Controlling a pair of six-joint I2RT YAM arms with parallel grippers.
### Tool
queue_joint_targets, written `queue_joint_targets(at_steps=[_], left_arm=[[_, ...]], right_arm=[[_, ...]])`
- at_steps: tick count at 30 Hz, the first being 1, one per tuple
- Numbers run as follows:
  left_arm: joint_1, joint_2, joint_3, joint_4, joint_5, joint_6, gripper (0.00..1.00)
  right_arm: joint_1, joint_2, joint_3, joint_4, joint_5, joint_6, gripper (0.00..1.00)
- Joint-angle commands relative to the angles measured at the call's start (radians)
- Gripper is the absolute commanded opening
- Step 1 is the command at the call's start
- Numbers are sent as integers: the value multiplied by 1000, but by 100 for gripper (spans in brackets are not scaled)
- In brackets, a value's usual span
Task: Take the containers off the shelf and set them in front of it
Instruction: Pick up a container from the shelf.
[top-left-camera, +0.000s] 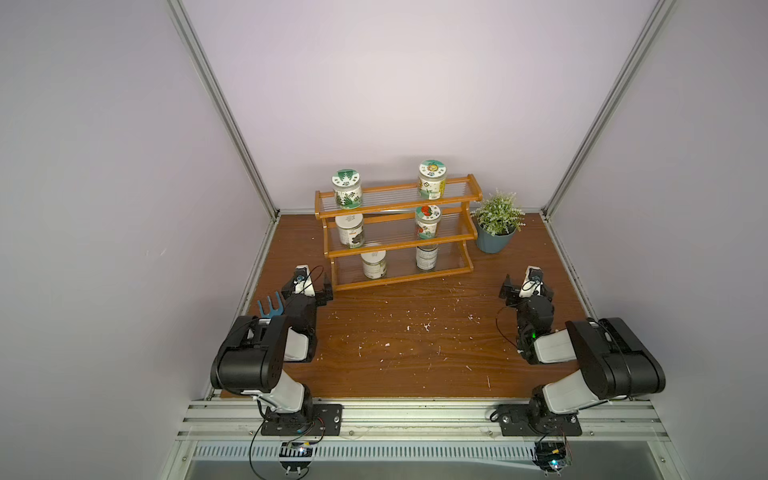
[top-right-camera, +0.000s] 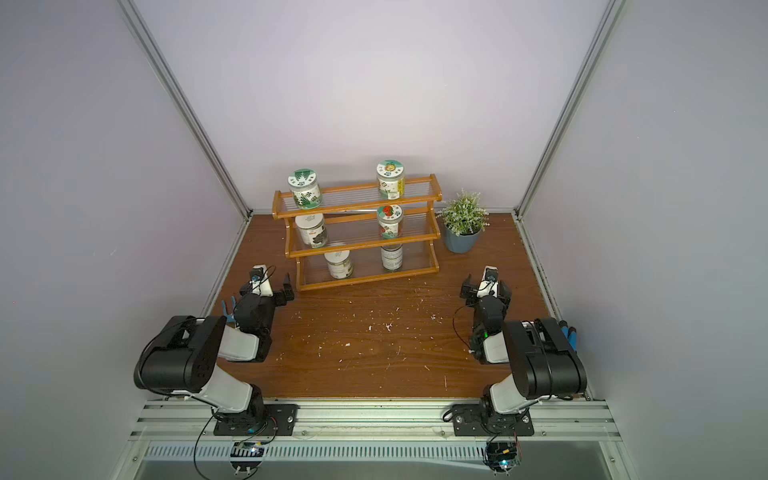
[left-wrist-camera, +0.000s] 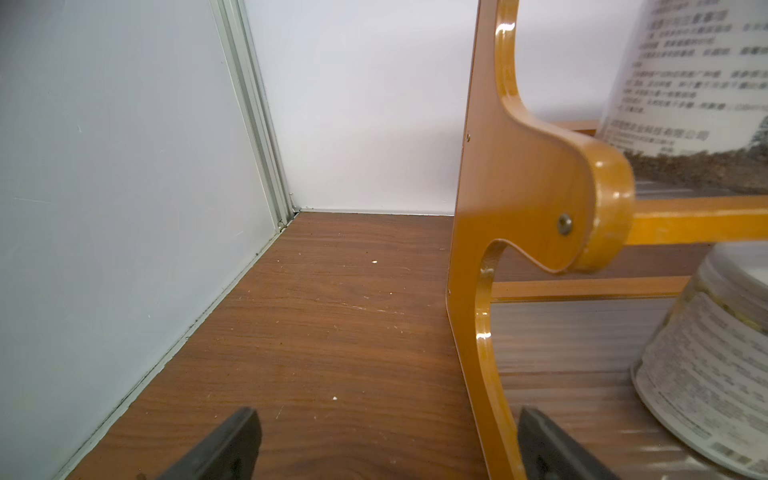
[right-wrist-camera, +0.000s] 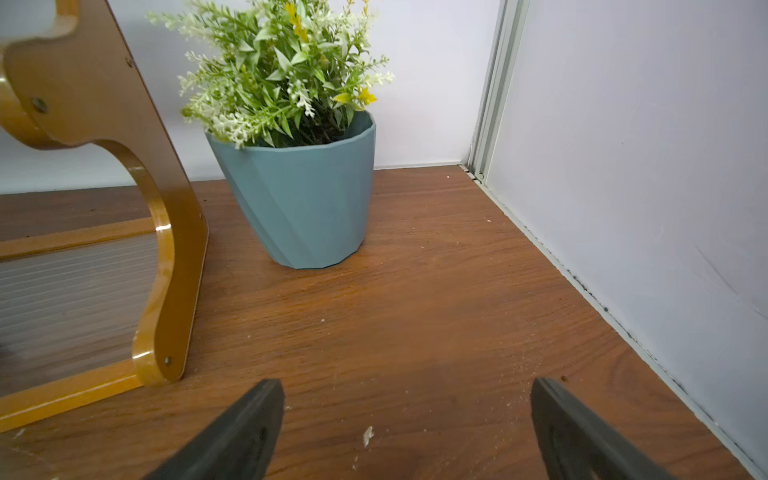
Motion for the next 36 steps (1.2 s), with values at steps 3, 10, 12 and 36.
queue_joint_targets(at_steps=[3,10,12,36], left_arm=[[-7,-14,-4,4,14,12,100],[-7,-12,-2,4,14,13,100],[-7,-12,-3,4,14,12,100],[-8,-602,195,-823,67,49,100]], right_arm=[[2,-2,2,45,12,-4,99],[2,-2,2,43,13,-4,100],[0,-3,2,42,13,-4,100],[146,-341,429,-846,-198,-47,100]])
